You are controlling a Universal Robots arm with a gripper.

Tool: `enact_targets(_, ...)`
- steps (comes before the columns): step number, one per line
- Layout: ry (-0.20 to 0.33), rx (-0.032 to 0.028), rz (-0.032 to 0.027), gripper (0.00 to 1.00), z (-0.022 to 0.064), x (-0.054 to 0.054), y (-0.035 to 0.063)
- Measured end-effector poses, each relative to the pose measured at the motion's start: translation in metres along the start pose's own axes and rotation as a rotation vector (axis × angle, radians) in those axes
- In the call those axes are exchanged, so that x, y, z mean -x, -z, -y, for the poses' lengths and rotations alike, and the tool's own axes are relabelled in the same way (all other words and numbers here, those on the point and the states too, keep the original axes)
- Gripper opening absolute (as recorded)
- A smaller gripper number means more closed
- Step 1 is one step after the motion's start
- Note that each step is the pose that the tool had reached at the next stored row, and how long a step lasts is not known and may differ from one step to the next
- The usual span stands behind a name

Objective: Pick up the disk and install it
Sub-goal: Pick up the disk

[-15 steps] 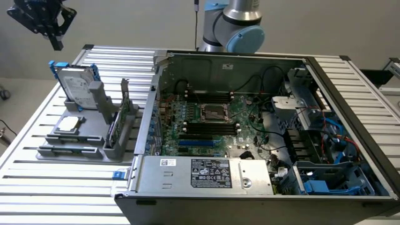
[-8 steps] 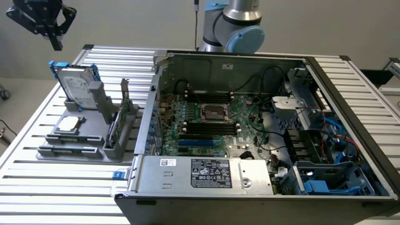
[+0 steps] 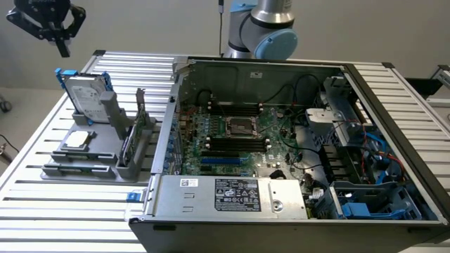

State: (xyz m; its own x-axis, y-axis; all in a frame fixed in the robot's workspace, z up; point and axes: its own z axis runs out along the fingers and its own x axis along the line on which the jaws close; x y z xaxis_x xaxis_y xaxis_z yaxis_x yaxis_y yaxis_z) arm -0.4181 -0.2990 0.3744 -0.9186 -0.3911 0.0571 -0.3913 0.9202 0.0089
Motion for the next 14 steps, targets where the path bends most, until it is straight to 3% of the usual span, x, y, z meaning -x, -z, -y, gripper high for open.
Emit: enact_targets(14,0.253,-0.0143,-0.0021,0.11,0.0001,0.0,-0.0001)
